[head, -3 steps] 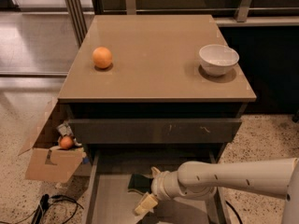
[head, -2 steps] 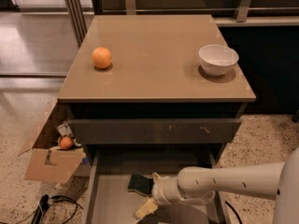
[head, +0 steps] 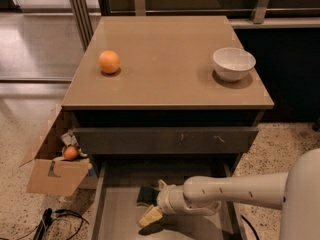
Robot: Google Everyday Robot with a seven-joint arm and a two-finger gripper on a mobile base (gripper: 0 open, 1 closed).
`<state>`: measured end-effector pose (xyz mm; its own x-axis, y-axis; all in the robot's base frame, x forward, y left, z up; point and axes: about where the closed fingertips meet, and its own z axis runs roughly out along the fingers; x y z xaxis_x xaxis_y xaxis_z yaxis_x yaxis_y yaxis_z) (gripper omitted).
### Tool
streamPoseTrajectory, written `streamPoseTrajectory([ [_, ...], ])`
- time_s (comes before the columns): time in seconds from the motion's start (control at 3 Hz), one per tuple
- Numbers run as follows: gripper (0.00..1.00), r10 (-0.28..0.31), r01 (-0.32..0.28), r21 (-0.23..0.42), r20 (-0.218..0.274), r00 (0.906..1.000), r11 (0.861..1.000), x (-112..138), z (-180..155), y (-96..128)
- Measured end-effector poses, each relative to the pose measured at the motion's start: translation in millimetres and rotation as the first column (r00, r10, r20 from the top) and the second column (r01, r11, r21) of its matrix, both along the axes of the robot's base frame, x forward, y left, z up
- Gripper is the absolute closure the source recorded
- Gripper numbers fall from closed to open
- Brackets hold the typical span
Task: Pick sponge from middle drawer and place on counter
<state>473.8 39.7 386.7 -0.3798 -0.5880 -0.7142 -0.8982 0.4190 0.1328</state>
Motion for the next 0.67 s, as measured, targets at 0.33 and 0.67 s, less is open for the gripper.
streamPoseTrajectory([
  [0.33, 0.00, -0.009, 0.009, -0.004, 0.014, 0.9999, 1.000, 6, -6, 5],
  [0.67, 0.00, -0.035, 0.035, -0.024, 0.002, 0.9994, 0.999, 1, -27, -2],
])
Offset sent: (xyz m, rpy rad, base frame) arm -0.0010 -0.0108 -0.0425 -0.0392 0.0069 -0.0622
